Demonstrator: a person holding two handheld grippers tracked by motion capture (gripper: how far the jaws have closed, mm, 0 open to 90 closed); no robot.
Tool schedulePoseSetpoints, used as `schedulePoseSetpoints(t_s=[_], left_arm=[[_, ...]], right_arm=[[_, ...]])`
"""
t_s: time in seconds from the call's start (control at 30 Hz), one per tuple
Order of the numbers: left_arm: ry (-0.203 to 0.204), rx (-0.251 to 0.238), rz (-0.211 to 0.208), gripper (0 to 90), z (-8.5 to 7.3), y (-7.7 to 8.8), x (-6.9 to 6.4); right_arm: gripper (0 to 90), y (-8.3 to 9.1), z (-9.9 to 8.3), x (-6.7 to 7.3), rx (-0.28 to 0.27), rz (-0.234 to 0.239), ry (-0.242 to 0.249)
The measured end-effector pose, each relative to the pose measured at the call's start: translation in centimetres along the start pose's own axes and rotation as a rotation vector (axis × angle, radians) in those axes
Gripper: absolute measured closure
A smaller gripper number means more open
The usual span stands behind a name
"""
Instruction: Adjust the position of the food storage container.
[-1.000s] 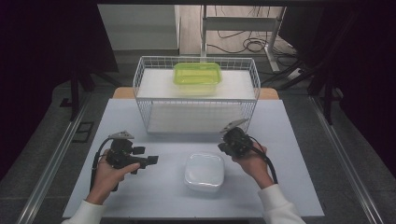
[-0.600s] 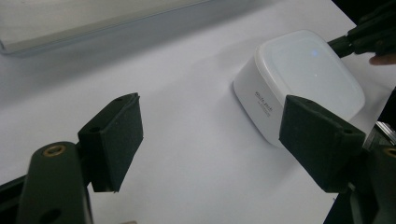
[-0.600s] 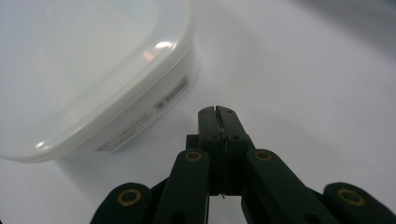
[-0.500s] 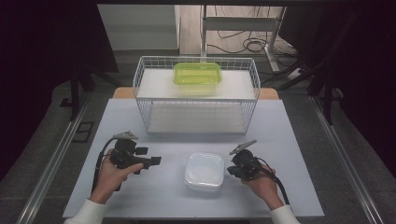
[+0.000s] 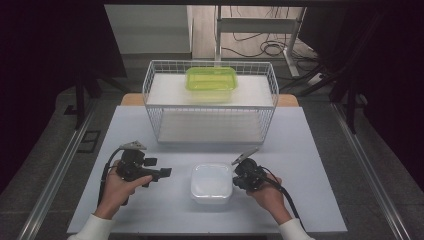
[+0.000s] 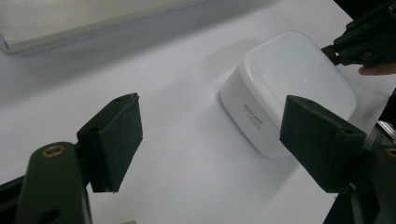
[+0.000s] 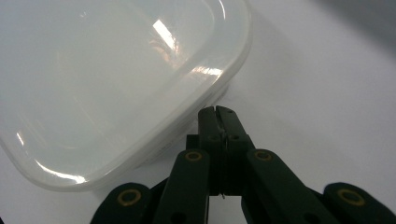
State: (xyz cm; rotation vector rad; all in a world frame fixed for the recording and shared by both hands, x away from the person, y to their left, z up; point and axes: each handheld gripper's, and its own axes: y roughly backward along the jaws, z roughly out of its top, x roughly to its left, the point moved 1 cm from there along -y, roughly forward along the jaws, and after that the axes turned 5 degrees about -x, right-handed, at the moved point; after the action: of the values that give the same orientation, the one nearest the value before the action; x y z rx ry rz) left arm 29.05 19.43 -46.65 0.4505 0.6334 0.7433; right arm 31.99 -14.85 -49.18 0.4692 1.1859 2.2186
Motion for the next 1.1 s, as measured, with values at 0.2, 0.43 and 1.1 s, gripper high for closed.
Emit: schedulePoseSetpoints(t_s=[0.2,0.43,1.1], left_arm=[[-0.005,0.009,-0.002,20.3,0.0,-0.2,-0.1],[0.005,-0.004,0.002,20.2,0.0,-0.1,0.0],[0.057,-0.036,-0.039,19.9,-0.3,-0.2,-1.2]], right_arm=[[89.2,-0.6,0.7,0.6,-0.002,0.009,0.016],[89.3,0.1,0.3,-0.1,-0.030,0.005,-0.012],[31.1,5.4,-2.1,-3.3,-0.355,0.201,-0.326]])
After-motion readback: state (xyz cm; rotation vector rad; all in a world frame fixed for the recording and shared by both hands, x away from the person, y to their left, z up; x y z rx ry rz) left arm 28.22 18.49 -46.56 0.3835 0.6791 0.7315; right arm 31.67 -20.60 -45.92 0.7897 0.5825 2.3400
